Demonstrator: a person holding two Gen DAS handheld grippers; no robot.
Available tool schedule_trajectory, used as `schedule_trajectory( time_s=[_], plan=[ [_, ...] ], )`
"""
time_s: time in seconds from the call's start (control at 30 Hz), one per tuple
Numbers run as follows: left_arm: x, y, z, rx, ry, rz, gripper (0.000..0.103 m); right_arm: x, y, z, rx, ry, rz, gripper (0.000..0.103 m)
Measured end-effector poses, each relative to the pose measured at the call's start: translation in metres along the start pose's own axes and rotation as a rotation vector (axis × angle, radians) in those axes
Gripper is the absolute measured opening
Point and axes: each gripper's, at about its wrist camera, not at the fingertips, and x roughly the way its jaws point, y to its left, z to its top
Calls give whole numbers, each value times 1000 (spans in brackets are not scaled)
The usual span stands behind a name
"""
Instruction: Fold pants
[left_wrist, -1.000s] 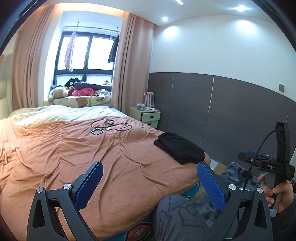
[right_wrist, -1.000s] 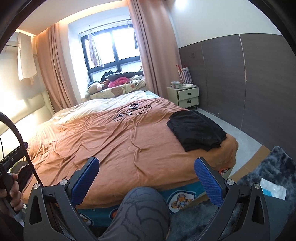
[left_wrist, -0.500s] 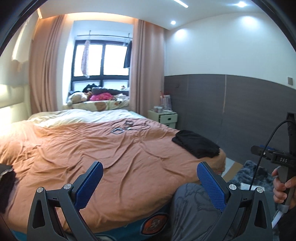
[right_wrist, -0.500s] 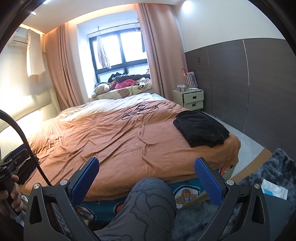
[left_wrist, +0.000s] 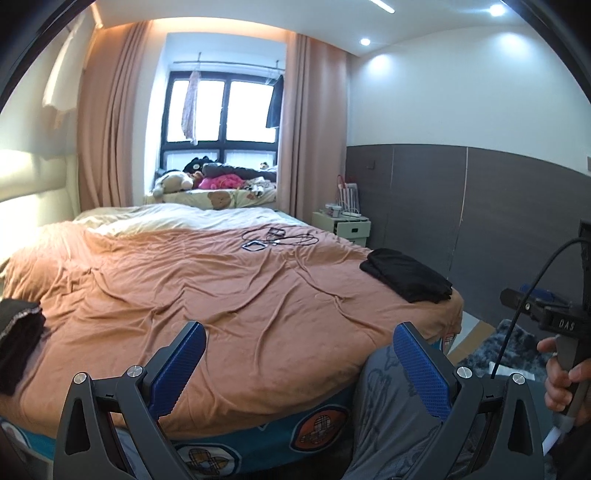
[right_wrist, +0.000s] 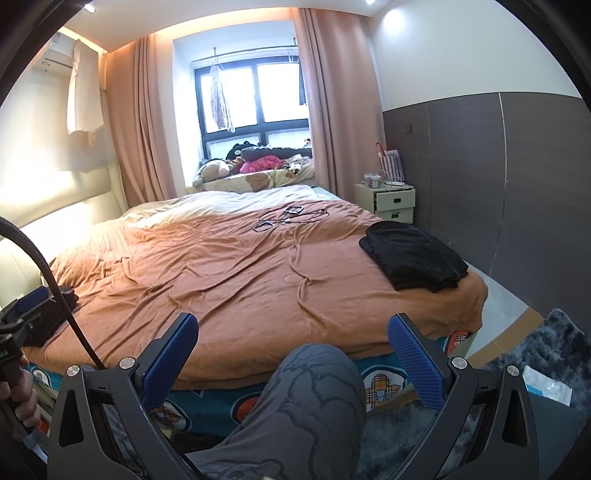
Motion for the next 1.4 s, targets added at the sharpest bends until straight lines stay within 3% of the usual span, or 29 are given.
schedule_trajectory(
  time_s=[0.4, 1.4],
  plan=[
    [0, 4, -3, -14, 13, 29, 102, 10, 7, 3, 18, 55, -3, 103],
    [-12, 8, 0, -33, -3, 29, 103, 1, 12, 5, -4, 63, 16, 103]
  ],
)
